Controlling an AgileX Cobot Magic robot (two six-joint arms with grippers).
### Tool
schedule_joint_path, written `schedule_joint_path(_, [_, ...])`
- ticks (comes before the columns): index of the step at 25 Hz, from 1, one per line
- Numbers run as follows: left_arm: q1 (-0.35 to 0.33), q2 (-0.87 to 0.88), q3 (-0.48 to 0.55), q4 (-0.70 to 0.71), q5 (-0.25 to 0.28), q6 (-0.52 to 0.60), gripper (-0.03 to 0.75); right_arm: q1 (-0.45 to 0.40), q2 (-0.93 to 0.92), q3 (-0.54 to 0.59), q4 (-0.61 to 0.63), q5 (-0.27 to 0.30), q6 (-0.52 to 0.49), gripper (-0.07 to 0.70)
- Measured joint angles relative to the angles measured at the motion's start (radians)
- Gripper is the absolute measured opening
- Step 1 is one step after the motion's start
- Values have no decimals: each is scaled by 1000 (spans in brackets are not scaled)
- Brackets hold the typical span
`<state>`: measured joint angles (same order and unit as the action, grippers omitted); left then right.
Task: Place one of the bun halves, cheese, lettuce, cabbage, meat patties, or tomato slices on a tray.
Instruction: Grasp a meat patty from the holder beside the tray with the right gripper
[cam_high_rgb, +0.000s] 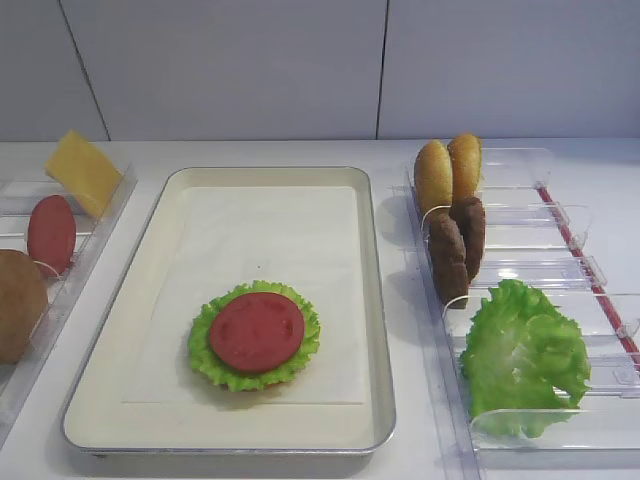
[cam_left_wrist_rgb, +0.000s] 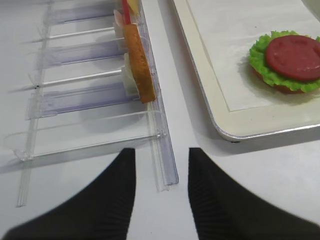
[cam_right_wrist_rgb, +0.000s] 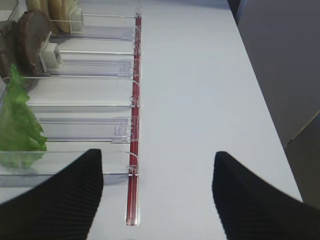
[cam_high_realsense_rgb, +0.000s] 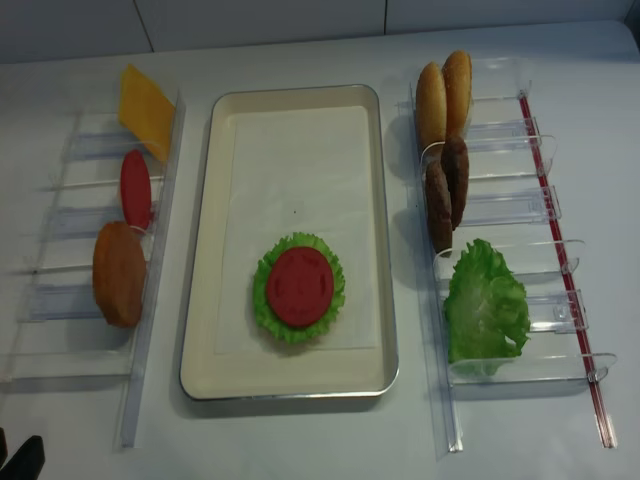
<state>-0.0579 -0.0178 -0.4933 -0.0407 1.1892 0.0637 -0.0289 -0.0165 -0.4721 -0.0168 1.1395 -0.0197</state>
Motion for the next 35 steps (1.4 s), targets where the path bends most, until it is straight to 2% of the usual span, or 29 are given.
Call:
schedule_joint_path(7, [0, 0, 0, 0, 0, 0, 263, 0, 7, 0, 27, 0, 0, 471])
schedule_joint_path(11, [0, 0, 0, 0, 0, 0, 263, 0, 105, -16, 53, 5, -15, 471])
schedule_joint_path(23, [-2, 0, 0, 0, 0, 0, 263, 0, 648, -239, 184, 67, -2, 471])
schedule_joint_path(28, [-2, 0, 0, 0, 0, 0, 263, 0, 875, -336, 250, 76, 4, 471])
schedule_joint_path(31, [-2, 0, 0, 0, 0, 0, 263, 47, 994, -398, 268, 71, 8, 471])
schedule_joint_path(35, [-2, 0, 0, 0, 0, 0, 263, 208, 1141, -488, 248, 20, 83, 457])
